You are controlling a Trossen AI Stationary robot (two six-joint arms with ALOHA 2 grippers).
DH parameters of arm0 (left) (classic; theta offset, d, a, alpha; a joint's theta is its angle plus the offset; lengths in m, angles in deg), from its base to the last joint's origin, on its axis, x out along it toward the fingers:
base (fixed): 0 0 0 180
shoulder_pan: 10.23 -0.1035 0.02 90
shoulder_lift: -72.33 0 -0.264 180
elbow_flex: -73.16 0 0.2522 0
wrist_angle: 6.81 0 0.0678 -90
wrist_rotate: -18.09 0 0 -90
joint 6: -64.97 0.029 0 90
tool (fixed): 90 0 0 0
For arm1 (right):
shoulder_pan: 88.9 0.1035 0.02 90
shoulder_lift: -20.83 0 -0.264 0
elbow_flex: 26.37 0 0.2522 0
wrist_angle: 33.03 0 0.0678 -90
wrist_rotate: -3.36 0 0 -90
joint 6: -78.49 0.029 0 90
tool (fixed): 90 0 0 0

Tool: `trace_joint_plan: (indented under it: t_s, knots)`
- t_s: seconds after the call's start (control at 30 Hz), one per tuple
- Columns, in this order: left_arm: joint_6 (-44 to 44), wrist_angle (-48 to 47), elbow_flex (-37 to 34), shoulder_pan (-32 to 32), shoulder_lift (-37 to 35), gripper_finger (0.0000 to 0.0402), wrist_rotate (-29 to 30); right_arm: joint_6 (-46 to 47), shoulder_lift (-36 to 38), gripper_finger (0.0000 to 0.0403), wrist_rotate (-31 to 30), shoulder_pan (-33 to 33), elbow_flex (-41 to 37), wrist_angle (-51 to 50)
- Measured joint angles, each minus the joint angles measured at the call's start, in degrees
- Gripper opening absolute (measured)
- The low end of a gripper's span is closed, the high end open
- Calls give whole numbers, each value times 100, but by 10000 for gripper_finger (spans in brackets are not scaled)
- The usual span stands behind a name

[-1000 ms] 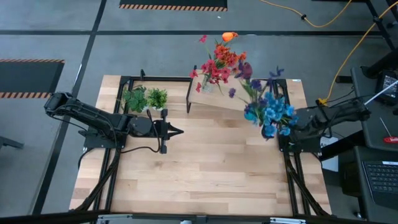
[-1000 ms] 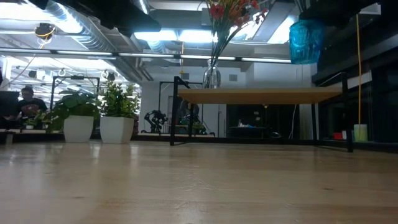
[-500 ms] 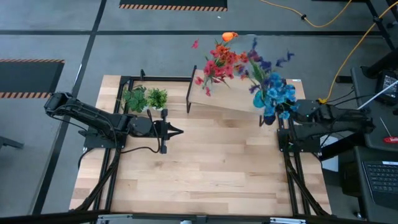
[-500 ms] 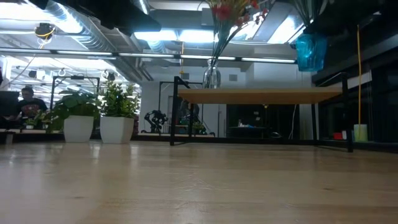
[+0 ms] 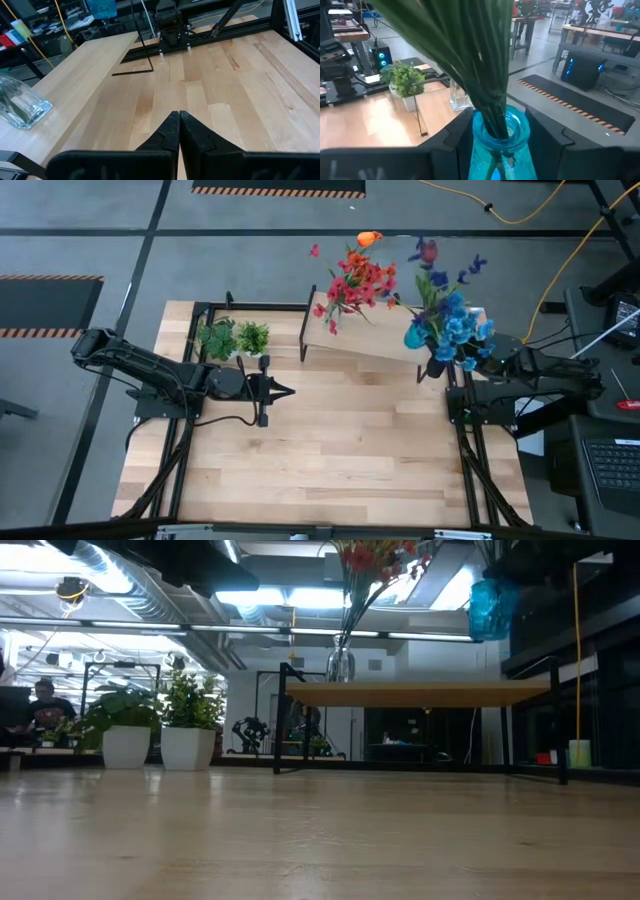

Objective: Pick and place flowers into a vace then onto a shelf
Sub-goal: Put the blue vase on the shelf

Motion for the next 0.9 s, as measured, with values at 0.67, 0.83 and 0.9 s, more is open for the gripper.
trace_joint_plan:
  t_s: [0.67,0.83,0.9]
  knots:
    - [0,-42,0,2,0,3,-4,327,129,143,160,-96,94,-1110]
    - [0,-42,0,0,0,1,-4,372,367,143,148,-96,94,-1415]
    - [0,-42,0,0,0,4,-4,392,468,143,139,-96,94,-1411]
